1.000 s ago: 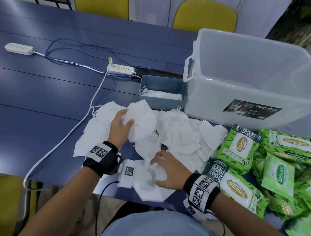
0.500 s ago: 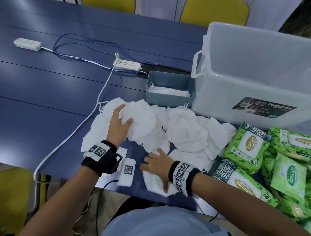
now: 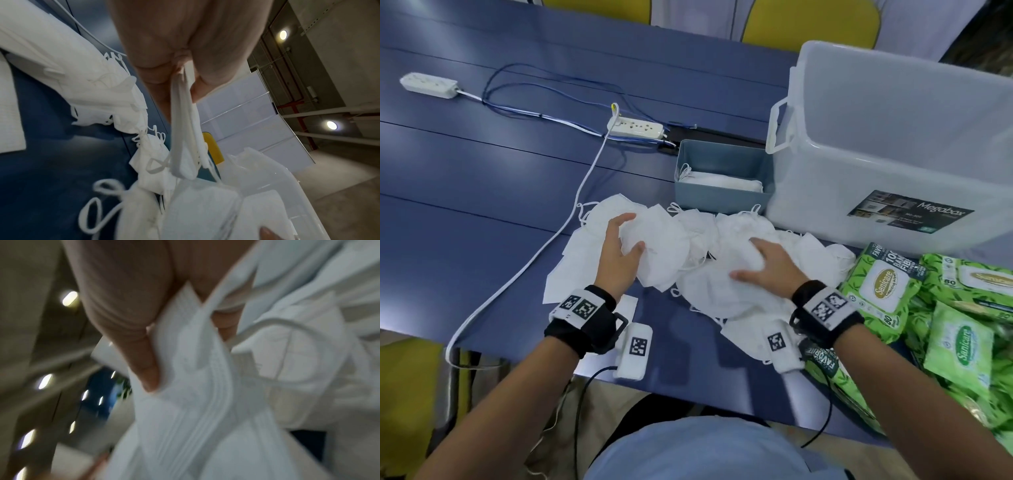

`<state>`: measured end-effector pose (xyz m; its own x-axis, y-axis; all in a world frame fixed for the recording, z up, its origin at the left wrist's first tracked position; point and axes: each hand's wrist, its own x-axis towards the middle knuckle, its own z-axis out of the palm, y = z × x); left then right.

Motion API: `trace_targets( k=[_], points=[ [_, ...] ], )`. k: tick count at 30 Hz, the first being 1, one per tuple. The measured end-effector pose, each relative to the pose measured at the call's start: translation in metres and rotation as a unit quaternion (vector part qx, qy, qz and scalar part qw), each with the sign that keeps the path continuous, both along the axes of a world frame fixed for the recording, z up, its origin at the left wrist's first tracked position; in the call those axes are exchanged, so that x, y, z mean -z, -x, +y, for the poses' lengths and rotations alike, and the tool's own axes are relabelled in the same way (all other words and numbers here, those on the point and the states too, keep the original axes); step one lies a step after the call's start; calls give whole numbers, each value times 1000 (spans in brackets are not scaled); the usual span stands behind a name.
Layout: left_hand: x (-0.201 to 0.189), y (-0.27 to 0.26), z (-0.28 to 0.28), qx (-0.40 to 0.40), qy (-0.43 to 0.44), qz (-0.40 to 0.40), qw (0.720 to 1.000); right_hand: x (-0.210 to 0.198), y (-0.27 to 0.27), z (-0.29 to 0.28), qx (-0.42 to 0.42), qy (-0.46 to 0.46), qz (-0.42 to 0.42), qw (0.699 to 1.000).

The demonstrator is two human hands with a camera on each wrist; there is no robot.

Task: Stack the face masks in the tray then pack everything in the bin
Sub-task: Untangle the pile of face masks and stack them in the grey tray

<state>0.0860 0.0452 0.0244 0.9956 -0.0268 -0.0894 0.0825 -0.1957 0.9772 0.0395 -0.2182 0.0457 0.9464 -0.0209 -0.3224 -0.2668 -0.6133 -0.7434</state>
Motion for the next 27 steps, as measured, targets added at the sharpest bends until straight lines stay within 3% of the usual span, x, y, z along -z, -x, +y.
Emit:
trace_targets(
  k=[2,4,8,11,17,20,24,27],
  points=[
    [-3,0,-8,12,-7,-4,1000,-2,-1,-13,135,-128,-41,982],
    [-7,0,-16,27,-14,-6,1000,-4,1,-18,210,-235,-49,948],
    [-4,-6,-24,19,-36,-15,999,-2,3,-24,278,-306,-56,909],
    [0,-11,-28,18,-50,-8,999,-1,3,-28,341,-383,-55,857],
    [-9,-7,-41,93,-1,3,996,-5,0,-27,372,-471,-53,798],
    [-15,-4,-52,121,40,32,991,-5,-4,-22,375,-493,-36,784],
    [-19,-6,-66,116,86,65,987,-3,-9,-14,370,-488,-31,790],
    [-19,-12,-70,91,56,30,994,-7,-9,-12,329,-446,-45,831]
  ],
)
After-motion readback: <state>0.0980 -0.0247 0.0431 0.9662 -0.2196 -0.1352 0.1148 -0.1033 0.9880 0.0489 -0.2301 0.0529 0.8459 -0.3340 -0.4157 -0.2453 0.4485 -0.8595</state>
